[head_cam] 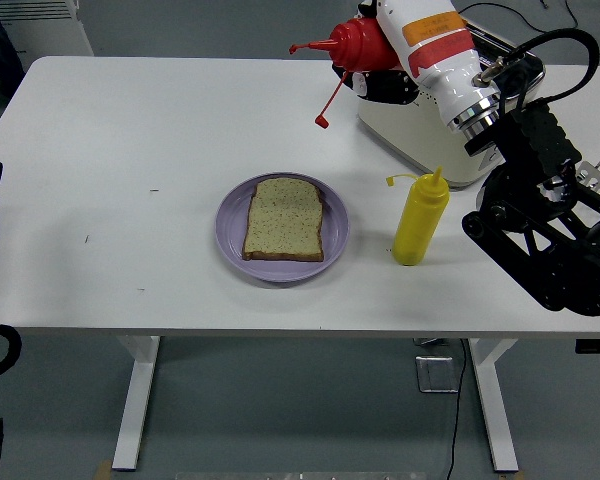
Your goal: Pick up the cup,pour liquid into bread,place the cup on the desk
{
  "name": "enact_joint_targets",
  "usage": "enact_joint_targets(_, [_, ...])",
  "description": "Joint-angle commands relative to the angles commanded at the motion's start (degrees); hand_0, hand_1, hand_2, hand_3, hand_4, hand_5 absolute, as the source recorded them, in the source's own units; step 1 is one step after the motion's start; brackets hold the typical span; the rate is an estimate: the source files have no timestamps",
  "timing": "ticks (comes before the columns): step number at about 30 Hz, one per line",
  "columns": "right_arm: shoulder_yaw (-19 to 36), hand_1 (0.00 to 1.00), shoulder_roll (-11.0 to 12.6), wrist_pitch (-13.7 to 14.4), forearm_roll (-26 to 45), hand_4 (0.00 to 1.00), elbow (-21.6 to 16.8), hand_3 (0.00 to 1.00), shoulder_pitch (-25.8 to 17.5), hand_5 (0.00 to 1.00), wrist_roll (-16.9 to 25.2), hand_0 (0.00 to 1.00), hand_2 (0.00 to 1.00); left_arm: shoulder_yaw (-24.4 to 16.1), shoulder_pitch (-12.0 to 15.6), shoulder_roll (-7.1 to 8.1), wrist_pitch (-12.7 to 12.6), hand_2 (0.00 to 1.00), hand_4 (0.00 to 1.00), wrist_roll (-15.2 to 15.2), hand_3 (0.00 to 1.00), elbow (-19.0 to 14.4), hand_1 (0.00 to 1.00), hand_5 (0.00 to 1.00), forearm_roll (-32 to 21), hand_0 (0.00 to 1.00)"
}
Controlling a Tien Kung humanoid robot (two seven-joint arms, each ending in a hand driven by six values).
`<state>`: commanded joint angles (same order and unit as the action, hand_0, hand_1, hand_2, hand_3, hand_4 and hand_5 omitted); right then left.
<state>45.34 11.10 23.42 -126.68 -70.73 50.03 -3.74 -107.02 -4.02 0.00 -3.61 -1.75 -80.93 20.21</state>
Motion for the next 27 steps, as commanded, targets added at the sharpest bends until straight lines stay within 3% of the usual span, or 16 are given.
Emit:
enact_joint_targets(2, [-0.3, 0.002, -0.2, -0.1, -3.3, 0.804, 2.0, 0.183, 1.5, 0.314, -0.4, 0.028, 0.108, -0.1, 0.1, 0.00, 0.0, 0.759, 0.570, 0.0, 0.692, 0.0, 0.764, 0.998, 0.0, 0.792])
enact_joint_targets(13, [-4.1, 0.005, 2.5, 1.8, -3.3, 0.804, 7.4, 0.187, 5.7, 0.315, -1.0, 0.039, 0.111, -0.3, 0.0, 0.00, 0.0, 0.759, 0.570, -0.1, 0.691, 0.0, 0.765, 0.998, 0.0, 0.793])
enact_joint_targets(18, [-2.2, 0.005, 3.3, 2.0, -3.3, 0.802, 7.2, 0.190, 6.3, 0.317, -0.2, 0.041, 0.111, -0.5, 0.1, 0.00, 0.0, 0.759, 0.570, -0.1, 0.692, 0.0, 0.765, 0.998, 0.0, 0.792])
enact_joint_targets(24, [-11.1, 0.006, 5.5, -0.3, -3.3, 0.794, 7.9, 0.194, 8.7, 0.313, 1.5, 0.043, 0.116, -0.4, 0.0, 0.00, 0.1, 0.759, 0.570, 0.0, 0.692, 0.0, 0.764, 0.998, 0.0, 0.792])
enact_joint_targets(27, [-10.1, 0.006, 5.6, -0.3, -3.3, 0.794, 7.8, 0.194, 9.0, 0.313, 1.5, 0.043, 0.116, -0.4, 0.1, 0.00, 0.0, 0.759, 0.570, 0.0, 0.692, 0.0, 0.764, 0.998, 0.0, 0.792])
